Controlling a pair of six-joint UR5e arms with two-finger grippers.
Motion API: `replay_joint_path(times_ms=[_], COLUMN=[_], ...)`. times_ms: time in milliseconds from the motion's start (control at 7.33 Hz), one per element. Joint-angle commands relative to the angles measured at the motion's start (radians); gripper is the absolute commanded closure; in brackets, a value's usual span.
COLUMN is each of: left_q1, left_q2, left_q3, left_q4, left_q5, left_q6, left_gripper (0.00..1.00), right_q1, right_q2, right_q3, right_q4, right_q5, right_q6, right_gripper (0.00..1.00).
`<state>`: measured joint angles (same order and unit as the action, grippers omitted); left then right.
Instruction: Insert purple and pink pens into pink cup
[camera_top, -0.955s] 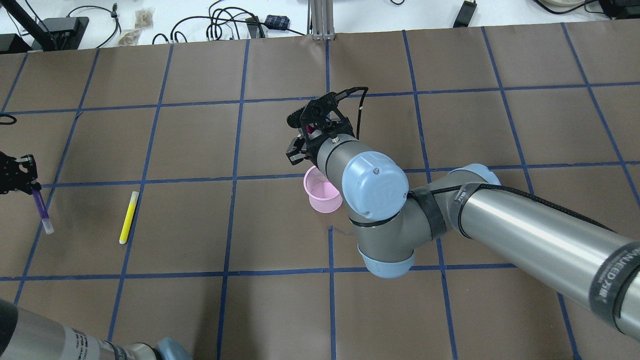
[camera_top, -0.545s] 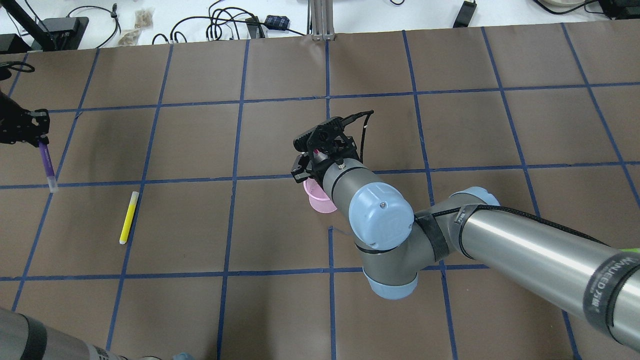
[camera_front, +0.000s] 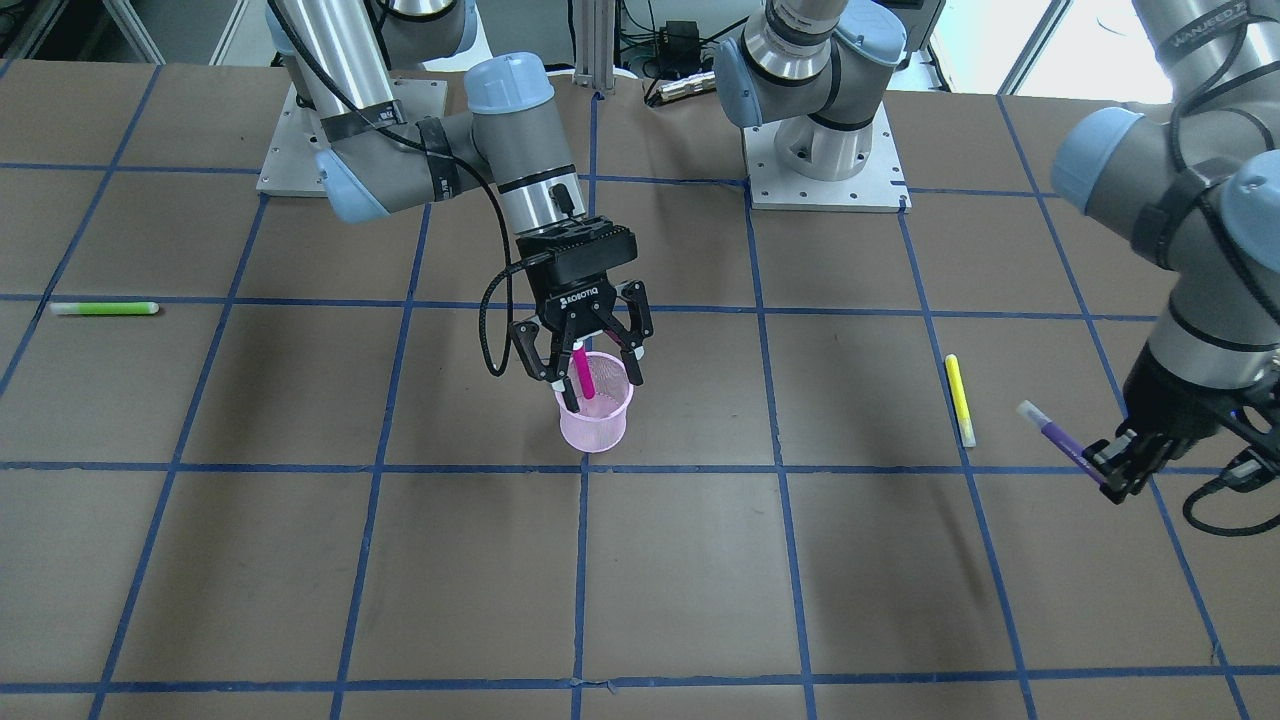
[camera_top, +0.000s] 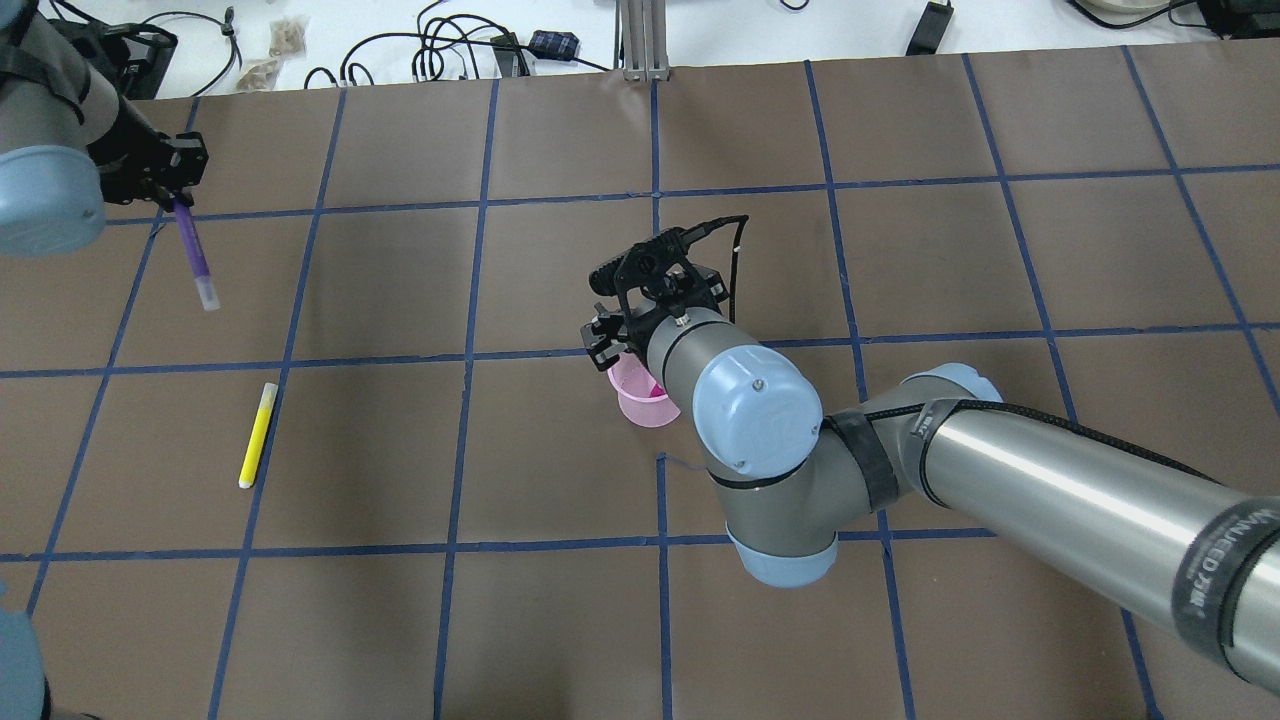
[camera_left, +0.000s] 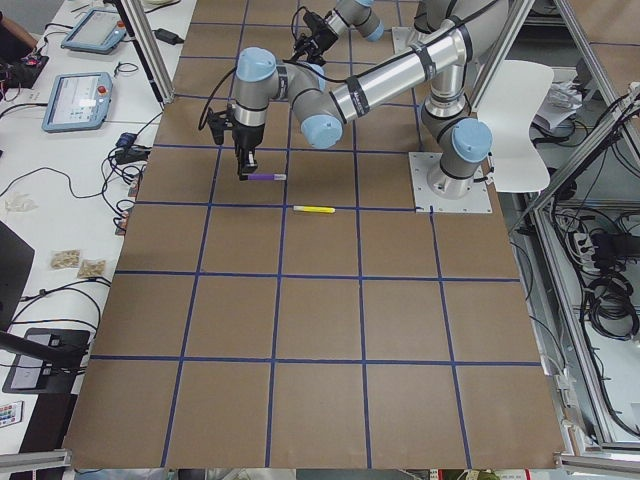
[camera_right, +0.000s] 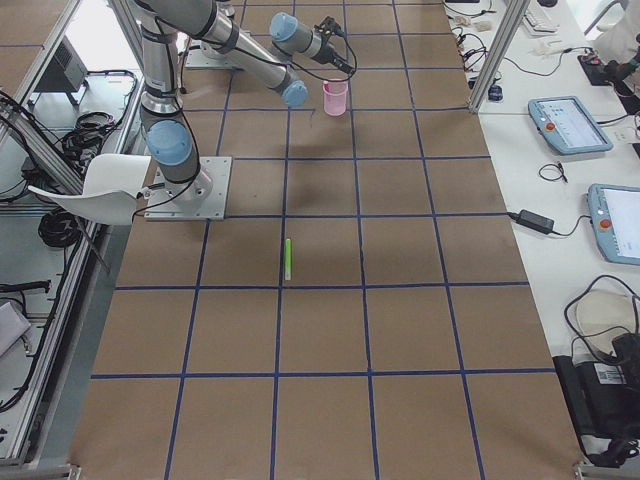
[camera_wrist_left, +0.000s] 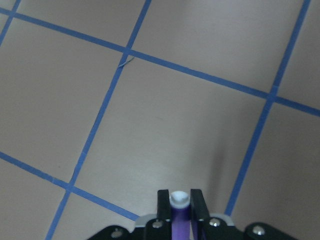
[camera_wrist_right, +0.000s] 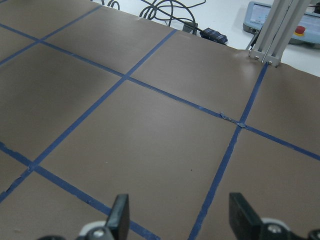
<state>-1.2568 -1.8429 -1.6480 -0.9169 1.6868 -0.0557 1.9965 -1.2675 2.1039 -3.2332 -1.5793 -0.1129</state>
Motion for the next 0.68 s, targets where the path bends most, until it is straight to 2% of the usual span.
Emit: replay_joint_path(times_ms=[0,273,409,545], left_q1=[-0.105,-0.218,-0.284,-0.349], left_q2=[0.008,0.02,0.014,-0.007], left_q3=[-0.001,-0.001,-0.001,-0.009], left_q4=[0.001,0.006,0.038,0.093], left_q5=[0.005,0.007,0.019,0.068], left_q6=[-0.14,-0.284,-0.353,-0.433], left_gripper=[1.0,1.0,1.0,1.0], right_q1=[-0.095,-0.267,-0.345,-0.426], right_q2=[-0.061,-0.066,-0.075,-0.079], right_q3=[-0.225,-0.466,-0.577,-0.684], right_q4=[0.451,0.846,1.056,1.275], right_q5=[0.007,0.047,0.044,0.044], right_q6=[-0.087,-0.213,-0.215,-0.217], right_gripper=[0.0,0.0,0.0,0.0])
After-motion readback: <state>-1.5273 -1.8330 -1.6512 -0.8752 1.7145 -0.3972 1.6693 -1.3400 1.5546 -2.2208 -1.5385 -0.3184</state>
